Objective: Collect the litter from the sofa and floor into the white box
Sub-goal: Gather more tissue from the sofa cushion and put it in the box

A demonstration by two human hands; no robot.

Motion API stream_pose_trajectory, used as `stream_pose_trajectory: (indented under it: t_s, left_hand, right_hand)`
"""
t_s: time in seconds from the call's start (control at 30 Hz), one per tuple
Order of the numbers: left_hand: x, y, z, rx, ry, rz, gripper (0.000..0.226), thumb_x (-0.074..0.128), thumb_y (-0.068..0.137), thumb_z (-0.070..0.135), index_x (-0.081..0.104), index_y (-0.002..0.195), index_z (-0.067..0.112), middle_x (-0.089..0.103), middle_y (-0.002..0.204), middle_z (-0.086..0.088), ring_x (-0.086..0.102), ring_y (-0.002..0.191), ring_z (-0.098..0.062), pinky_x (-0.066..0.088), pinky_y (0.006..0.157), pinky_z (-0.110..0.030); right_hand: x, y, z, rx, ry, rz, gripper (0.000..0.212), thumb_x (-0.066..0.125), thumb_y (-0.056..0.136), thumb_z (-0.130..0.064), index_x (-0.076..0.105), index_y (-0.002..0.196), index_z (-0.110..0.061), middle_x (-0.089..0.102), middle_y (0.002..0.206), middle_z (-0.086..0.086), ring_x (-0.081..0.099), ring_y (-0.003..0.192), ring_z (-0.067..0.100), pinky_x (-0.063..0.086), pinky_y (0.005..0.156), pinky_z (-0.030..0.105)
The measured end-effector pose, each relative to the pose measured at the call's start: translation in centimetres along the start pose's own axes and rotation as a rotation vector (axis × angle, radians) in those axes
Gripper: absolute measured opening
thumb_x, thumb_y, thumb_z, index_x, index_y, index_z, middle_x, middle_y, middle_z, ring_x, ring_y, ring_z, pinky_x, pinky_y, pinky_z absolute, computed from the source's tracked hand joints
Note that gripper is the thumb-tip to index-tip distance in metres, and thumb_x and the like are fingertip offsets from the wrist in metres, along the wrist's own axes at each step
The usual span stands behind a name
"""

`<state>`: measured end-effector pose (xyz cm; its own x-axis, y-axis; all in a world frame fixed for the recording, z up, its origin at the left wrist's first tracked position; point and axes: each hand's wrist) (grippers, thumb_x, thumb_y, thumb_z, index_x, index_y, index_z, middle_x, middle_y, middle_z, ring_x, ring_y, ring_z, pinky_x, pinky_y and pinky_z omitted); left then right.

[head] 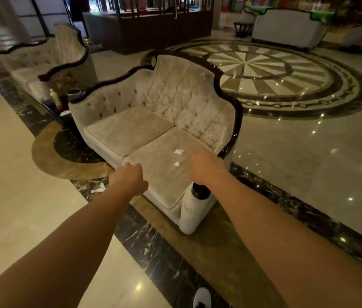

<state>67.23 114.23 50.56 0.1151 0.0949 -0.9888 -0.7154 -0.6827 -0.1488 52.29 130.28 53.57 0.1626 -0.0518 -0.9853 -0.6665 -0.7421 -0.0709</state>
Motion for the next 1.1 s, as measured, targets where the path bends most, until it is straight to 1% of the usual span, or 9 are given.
stream_pose_trajectory:
  t_s: [0.07, 0.13, 0.27, 0.47, 0.63, 0.7, 0.8, 0.97, 1.1]
  left_hand:
    - [0.5, 1.3, -0.6, -0.004, 0.012, -0.025, 0.039, 0.055, 0.08, 0.043, 0.05, 0.109, 0.017, 0.052, 0.109, -0.011, 0.053, 0.1, -0.033, 0.047, 0.067, -0.039]
    - [0.6, 3.5, -0.7, -0.003, 0.015, -0.027, 0.039, 0.055, 0.081, 0.04, 0.05, 0.112, 0.017, 0.052, 0.111, -0.011, 0.053, 0.1, -0.034, 0.048, 0.07, -0.04]
    - [-0.2, 8.6, 0.5, 0.07, 0.042, 0.073, 0.039, 0.056, 0.081, 0.04, 0.051, 0.113, 0.018, 0.054, 0.112, -0.01, 0.054, 0.1, -0.033, 0.045, 0.07, -0.039]
    - [-1.0, 18.9, 2.5, 0.133, 0.007, 0.012, 0.041, 0.054, 0.083, 0.044, 0.049, 0.115, 0.018, 0.053, 0.113, -0.01, 0.052, 0.105, -0.033, 0.045, 0.075, -0.042]
    - [-0.8, 27.3, 1.3, 0.163, 0.0, -0.031, 0.04, 0.052, 0.083, 0.042, 0.05, 0.114, 0.017, 0.053, 0.111, -0.011, 0.054, 0.102, -0.033, 0.044, 0.071, -0.039]
    - [-0.1, 30.9, 0.5, 0.156, -0.016, -0.061, 0.038, 0.053, 0.083, 0.04, 0.05, 0.112, 0.017, 0.053, 0.111, -0.01, 0.053, 0.101, -0.032, 0.042, 0.068, -0.038]
    - [1.5, 36.9, -0.6, 0.165, -0.014, -0.118, 0.039, 0.053, 0.084, 0.038, 0.05, 0.114, 0.014, 0.052, 0.112, -0.012, 0.053, 0.103, -0.032, 0.044, 0.071, -0.039]
    - [5.5, 48.4, -1.4, 0.251, -0.021, -0.214, 0.038, 0.051, 0.087, 0.034, 0.048, 0.119, 0.013, 0.051, 0.117, -0.012, 0.054, 0.103, -0.033, 0.037, 0.071, -0.037]
    - [8.1, 57.2, -0.2, 0.36, -0.058, -0.338, 0.038, 0.052, 0.086, 0.034, 0.05, 0.118, 0.014, 0.052, 0.115, -0.011, 0.054, 0.103, -0.031, 0.04, 0.073, -0.036]
  right_hand:
    - [0.7, 1.8, -0.3, 0.005, -0.013, -0.02, 0.041, 0.049, 0.085, -0.024, 0.049, 0.126, -0.019, 0.055, 0.123, 0.008, 0.054, 0.108, 0.031, 0.049, 0.082, 0.043]
    - [1.3, 4.6, -0.9, 0.003, -0.014, -0.037, 0.037, 0.047, 0.088, -0.024, 0.051, 0.124, -0.018, 0.055, 0.124, 0.008, 0.053, 0.109, 0.031, 0.049, 0.086, 0.044]
    - [2.1, 11.0, -2.1, -0.032, 0.007, -0.013, 0.041, 0.047, 0.09, -0.028, 0.05, 0.129, -0.019, 0.057, 0.125, 0.009, 0.055, 0.109, 0.031, 0.049, 0.09, 0.044]
    - [3.0, 21.9, -3.0, -0.039, -0.016, -0.048, 0.035, 0.047, 0.089, -0.026, 0.05, 0.123, -0.016, 0.055, 0.121, 0.012, 0.053, 0.107, 0.032, 0.042, 0.074, 0.038]
    - [4.5, 30.0, -1.4, 0.011, 0.063, -0.115, 0.043, 0.051, 0.087, -0.024, 0.05, 0.129, -0.016, 0.053, 0.13, 0.011, 0.051, 0.115, 0.032, 0.047, 0.095, 0.045]
    - [5.5, 33.0, -0.7, 0.051, 0.064, -0.145, 0.044, 0.053, 0.087, -0.025, 0.05, 0.13, -0.016, 0.052, 0.133, 0.01, 0.05, 0.117, 0.032, 0.046, 0.097, 0.045]
    - [7.1, 37.6, -0.1, 0.073, 0.051, -0.153, 0.038, 0.049, 0.089, -0.029, 0.052, 0.124, -0.016, 0.055, 0.128, 0.011, 0.052, 0.114, 0.033, 0.047, 0.095, 0.045]
    - [11.6, 45.2, 0.9, 0.229, 0.033, -0.21, 0.041, 0.049, 0.091, -0.032, 0.05, 0.128, -0.015, 0.056, 0.127, 0.011, 0.053, 0.115, 0.031, 0.047, 0.094, 0.042]
    - [15.5, 49.5, 1.4, 0.505, 0.099, -0.346, 0.038, 0.044, 0.094, -0.031, 0.048, 0.129, -0.014, 0.054, 0.131, 0.011, 0.052, 0.12, 0.032, 0.045, 0.098, 0.045]
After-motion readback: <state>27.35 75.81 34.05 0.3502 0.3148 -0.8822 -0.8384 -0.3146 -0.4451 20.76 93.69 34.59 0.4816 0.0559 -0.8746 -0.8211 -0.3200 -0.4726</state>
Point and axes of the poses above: each hand's wrist, its own y-axis towards the middle knuckle, its own x-axis out of the palm, z = x × y
